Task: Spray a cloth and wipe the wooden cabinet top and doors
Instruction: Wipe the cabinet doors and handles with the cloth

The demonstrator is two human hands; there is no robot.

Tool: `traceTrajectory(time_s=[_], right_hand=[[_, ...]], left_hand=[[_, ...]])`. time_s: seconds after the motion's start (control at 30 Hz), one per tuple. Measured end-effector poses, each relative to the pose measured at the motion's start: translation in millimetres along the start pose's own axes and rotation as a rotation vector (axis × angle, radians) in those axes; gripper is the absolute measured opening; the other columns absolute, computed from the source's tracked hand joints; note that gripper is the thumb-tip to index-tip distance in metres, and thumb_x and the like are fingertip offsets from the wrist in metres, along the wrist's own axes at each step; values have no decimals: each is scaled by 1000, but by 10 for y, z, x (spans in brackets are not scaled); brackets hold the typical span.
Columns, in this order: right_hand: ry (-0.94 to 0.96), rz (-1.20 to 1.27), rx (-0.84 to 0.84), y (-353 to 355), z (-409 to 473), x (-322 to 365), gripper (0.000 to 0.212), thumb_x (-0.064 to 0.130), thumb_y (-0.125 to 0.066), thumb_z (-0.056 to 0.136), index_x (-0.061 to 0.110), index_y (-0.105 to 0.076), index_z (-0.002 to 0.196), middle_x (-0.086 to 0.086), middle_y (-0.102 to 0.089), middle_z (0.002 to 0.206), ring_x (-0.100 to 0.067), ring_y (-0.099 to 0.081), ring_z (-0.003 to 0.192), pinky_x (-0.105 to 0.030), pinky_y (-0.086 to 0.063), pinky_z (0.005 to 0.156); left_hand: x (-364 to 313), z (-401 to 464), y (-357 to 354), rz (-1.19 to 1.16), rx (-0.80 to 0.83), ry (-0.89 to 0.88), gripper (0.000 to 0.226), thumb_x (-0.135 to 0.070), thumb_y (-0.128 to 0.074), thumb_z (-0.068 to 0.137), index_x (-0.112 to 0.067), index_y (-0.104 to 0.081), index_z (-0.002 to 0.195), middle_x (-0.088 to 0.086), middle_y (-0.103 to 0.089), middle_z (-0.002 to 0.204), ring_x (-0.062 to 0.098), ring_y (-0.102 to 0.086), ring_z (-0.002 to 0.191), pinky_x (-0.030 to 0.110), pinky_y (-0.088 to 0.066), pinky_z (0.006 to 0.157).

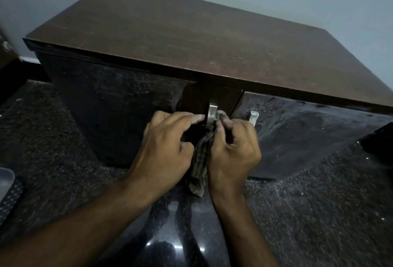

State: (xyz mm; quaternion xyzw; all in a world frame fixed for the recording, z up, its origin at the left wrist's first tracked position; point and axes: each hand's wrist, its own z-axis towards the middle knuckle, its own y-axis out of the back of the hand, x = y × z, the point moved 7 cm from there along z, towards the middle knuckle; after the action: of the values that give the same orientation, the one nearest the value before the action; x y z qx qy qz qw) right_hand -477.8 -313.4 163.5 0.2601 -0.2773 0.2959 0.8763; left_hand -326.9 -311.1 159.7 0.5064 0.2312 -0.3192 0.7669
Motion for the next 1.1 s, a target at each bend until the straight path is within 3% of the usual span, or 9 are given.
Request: traceTrajectory(time_s=[0.17, 0.33, 0.43, 0.53, 0.7, 0.83, 0.93, 1.03, 1.1], right_hand=[[138, 77, -156, 130, 307, 282, 3, -6, -72, 87, -6, -70, 85, -13, -67, 89, -11, -61, 87, -15, -51, 82], [1, 27, -80, 73, 210, 137, 9, -6, -75, 83, -1, -68, 80, -8, -66, 84, -2, -54, 80, -5, -44, 77], [-81, 116, -107, 104, 294, 141, 7, 0, -77, 82, 3, -71, 80, -4, -67, 81, -4, -59, 76, -13, -50, 69], [-10, 148, -173, 167, 384, 230, 5, -1, -76, 84, -1, -72, 82, -7, -68, 84, -9, -62, 79, -15, -51, 73], [-27, 91, -81, 53, 161, 100, 7, -6, -75, 84, -1, -70, 82, -5, -66, 86, -9, -61, 79, -22, -54, 72], [24, 118, -79, 26, 186, 154, 7, -7, -74, 85, -3, -70, 82, -8, -67, 87, -12, -62, 81, -16, -52, 75], [118, 87, -76, 32, 184, 179, 5, -9, -72, 86, -6, -69, 83, -12, -66, 89, -5, -58, 87, -9, -46, 84], [11, 40, 17, -36, -9, -56, 10, -10, -75, 82, -2, -69, 84, -8, -65, 88, 3, -53, 86, -2, -41, 84], [-51, 19, 77, -73, -147, -145, 14, -10, -77, 80, 2, -69, 83, -5, -64, 86, 4, -52, 82, 1, -38, 80]], left_hand=[[-18, 27, -19, -4, -6, -42, 61, -10, -50, 72, -29, -59, 130, -28, -50, 121, 5, -42, 104, 41, -46, 95], [-22, 28, -35, 8, -9, -50, 60, -11, -51, 72, -27, -59, 129, -29, -48, 121, 7, -43, 104, 43, -47, 94], [-28, 27, -34, 22, -10, -57, 61, -11, -51, 71, -27, -59, 129, -27, -50, 122, 7, -44, 102, 42, -47, 93], [-23, 16, -43, 29, 9, -57, 64, -10, -51, 70, -29, -58, 131, -23, -55, 126, 7, -43, 100, 40, -47, 92], [-29, 4, -20, 40, 6, -58, 64, -10, -52, 70, -29, -57, 131, -23, -55, 126, 4, -41, 100, 37, -46, 93], [-34, 4, -17, 41, 3, -58, 63, -11, -51, 71, -28, -58, 131, -24, -54, 125, 3, -40, 99, 39, -47, 92], [-37, 10, -37, 45, 21, -58, 63, -12, -51, 71, -28, -58, 131, -26, -50, 123, 6, -42, 100, 40, -47, 93], [-73, 10, -31, 32, 19, -66, 60, -12, -50, 73, -25, -59, 131, -21, -56, 124, 5, -44, 103, 37, -46, 96], [-91, 14, 12, 18, -8, -56, 60, -10, -49, 74, -24, -59, 131, -18, -59, 121, 3, -46, 103, 27, -44, 97]])
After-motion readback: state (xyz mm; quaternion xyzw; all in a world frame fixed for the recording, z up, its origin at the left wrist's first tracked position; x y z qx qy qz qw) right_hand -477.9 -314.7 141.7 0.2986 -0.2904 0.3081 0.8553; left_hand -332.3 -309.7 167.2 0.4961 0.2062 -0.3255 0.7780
